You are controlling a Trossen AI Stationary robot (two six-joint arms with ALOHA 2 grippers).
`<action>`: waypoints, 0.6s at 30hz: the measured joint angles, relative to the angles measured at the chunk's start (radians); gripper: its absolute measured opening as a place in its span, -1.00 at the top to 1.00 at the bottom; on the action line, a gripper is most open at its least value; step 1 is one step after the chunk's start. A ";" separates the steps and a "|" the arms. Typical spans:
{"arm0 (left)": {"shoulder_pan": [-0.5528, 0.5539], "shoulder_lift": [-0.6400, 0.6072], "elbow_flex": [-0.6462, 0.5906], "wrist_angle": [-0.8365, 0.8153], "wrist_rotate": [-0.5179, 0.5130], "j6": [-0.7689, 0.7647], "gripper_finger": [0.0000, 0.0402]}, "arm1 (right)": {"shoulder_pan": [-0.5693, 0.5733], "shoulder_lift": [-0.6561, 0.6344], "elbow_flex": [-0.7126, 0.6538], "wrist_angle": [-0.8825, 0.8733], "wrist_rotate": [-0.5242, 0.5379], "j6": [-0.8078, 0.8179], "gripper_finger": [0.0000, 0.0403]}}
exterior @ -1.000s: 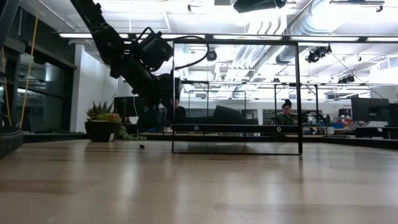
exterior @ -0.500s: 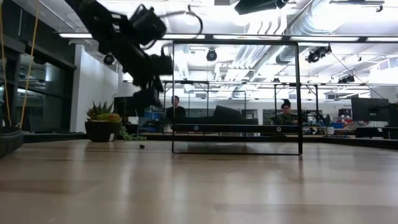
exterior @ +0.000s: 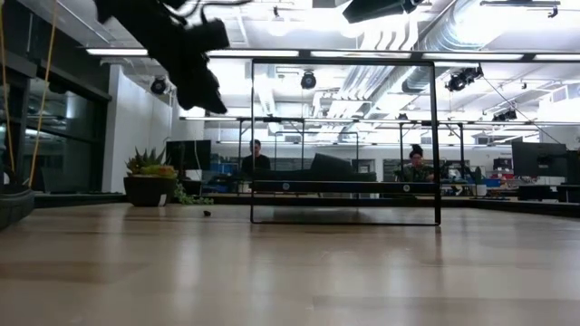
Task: Pick and place slides into the shelf
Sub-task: Put the left black slide on the shelf
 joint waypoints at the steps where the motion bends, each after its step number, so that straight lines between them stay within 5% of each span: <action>1: -0.021 -0.019 0.000 -0.028 -0.001 -0.023 -0.46 | 0.000 0.000 0.000 0.001 0.000 -0.003 0.25; 14: -0.258 -0.143 0.000 -0.185 0.102 -0.346 -0.46 | 0.000 0.000 0.000 0.073 -0.041 -0.060 0.25; 18: -0.286 -0.143 0.000 -0.186 0.240 -0.379 -0.46 | 0.000 0.000 0.000 0.088 -0.137 -0.061 0.25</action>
